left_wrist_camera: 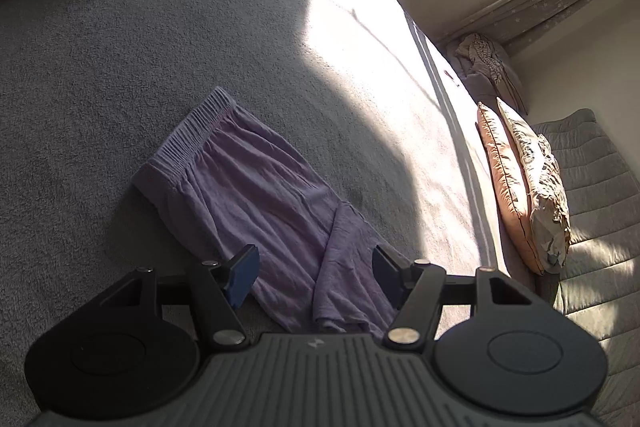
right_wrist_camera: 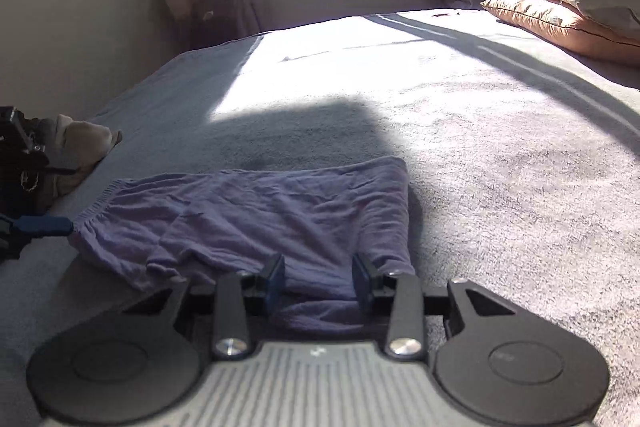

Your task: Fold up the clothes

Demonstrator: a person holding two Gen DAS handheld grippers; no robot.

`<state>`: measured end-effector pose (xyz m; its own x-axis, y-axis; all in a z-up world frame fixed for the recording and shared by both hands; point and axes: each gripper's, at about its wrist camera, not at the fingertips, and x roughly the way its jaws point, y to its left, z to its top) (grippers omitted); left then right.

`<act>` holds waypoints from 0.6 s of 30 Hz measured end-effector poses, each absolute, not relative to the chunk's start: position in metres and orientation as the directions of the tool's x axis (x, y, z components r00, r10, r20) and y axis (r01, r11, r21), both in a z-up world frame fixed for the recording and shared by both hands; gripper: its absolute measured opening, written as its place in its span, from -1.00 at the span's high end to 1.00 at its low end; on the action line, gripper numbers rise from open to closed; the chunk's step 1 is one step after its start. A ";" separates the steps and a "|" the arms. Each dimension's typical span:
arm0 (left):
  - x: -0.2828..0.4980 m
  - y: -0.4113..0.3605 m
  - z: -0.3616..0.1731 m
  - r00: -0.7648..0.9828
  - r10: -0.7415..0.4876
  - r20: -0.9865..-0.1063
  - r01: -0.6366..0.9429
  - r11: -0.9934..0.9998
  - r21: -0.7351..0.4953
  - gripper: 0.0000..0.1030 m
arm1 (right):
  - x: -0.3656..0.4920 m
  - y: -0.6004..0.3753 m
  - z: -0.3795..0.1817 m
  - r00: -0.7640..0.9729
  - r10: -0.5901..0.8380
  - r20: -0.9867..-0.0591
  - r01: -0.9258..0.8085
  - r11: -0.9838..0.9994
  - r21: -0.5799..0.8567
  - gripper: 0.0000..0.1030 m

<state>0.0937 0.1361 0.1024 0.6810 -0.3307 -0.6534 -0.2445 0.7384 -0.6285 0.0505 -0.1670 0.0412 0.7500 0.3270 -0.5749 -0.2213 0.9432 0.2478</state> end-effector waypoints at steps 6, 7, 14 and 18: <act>0.102 0.103 0.081 0.619 -0.342 -0.707 -0.198 0.803 -0.562 -0.27 | 0.051 -0.171 0.030 0.698 0.312 -0.645 -0.205 0.950 0.237 0.30; 0.103 0.098 0.078 0.608 -0.339 -0.718 -0.194 0.814 -0.548 -0.28 | 0.048 -0.171 0.031 0.700 0.305 -0.645 -0.215 0.952 0.217 0.31; 0.107 0.089 0.069 0.577 -0.278 -0.768 -0.200 0.864 -0.463 -0.28 | 0.051 -0.164 0.053 0.744 0.334 -0.579 -0.222 0.941 0.257 0.29; 0.108 0.101 0.061 0.559 -0.270 -0.784 -0.247 0.848 -0.469 -0.27 | 0.065 -0.137 0.031 0.681 0.326 -0.656 -0.244 0.945 0.217 0.29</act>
<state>0.1079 0.1014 0.0607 0.5591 -0.2703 -0.7838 -0.2472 0.8480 -0.4688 0.0652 -0.1367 0.0313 0.6806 0.3263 -0.6560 -0.2438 0.9452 0.2173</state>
